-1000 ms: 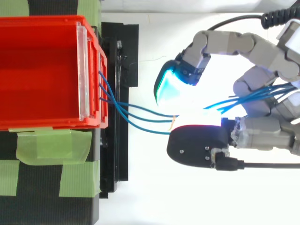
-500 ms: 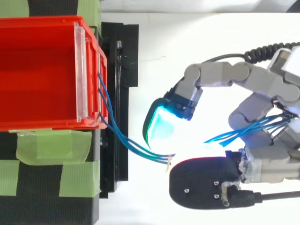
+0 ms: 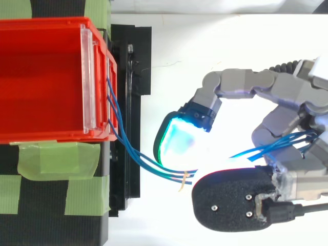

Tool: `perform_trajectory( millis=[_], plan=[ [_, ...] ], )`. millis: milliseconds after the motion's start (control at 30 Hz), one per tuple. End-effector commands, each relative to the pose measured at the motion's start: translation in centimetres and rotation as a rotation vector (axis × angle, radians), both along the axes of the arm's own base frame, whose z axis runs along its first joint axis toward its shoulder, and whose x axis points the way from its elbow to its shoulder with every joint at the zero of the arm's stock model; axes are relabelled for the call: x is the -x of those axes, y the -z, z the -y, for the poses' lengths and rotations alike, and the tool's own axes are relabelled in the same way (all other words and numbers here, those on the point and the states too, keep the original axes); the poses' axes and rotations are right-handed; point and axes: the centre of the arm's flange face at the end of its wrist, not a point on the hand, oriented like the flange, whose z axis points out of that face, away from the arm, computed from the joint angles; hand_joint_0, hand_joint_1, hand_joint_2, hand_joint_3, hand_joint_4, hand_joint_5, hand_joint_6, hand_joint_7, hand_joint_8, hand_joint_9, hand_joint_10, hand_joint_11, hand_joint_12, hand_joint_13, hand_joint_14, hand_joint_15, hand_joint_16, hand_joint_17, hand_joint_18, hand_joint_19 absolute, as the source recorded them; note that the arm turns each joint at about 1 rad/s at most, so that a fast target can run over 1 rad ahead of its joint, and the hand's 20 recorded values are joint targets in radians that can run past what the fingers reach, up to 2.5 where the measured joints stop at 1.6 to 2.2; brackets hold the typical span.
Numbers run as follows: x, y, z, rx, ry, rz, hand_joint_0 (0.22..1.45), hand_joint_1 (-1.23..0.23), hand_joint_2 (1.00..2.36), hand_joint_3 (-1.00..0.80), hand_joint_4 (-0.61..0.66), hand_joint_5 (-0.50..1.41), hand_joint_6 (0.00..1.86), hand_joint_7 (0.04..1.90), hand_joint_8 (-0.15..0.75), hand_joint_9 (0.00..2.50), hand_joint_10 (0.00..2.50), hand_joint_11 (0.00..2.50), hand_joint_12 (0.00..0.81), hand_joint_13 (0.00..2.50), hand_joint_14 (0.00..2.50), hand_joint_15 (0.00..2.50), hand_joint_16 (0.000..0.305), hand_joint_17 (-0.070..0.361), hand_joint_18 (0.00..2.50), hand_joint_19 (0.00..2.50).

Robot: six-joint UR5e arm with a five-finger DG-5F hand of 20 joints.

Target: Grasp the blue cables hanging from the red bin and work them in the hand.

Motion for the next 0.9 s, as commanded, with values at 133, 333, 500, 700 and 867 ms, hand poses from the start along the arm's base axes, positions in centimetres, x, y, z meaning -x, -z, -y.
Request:
perform_trajectory(
  millis=[133,333,500,700,867],
  plan=[
    [0.14,0.01,0.07,-0.034,0.001,0.007,1.05,-0.66,1.01,-0.06,0.32,0.03,0.36,1.21,0.455,1.81,2.5,2.5,0.533,1.89,2.5,1.4,0.203,0.153,2.5,0.76],
    [0.14,0.01,0.07,-0.041,0.001,0.01,1.09,-0.67,1.01,0.0,0.32,0.03,0.38,1.19,0.455,1.81,2.5,2.5,0.533,1.89,2.5,1.4,0.203,0.153,2.5,0.76],
    [0.09,0.04,0.05,-0.046,0.001,0.011,1.11,-0.66,1.01,-0.06,0.31,0.03,0.37,1.19,0.455,1.81,2.5,2.5,0.533,1.89,2.5,1.4,0.203,0.153,2.5,0.76],
    [0.13,0.11,0.08,-0.048,0.003,0.01,1.12,-0.66,1.01,0.06,0.31,0.03,0.37,1.19,0.455,1.81,2.5,2.5,0.533,1.89,2.5,1.4,0.203,0.153,2.5,0.76],
    [0.13,0.11,0.08,-0.051,0.003,0.012,1.09,-0.69,1.01,0.1,0.32,0.03,0.35,1.19,0.455,1.81,2.5,2.5,0.533,1.89,2.5,1.4,0.203,0.153,2.5,0.76]
  ],
)
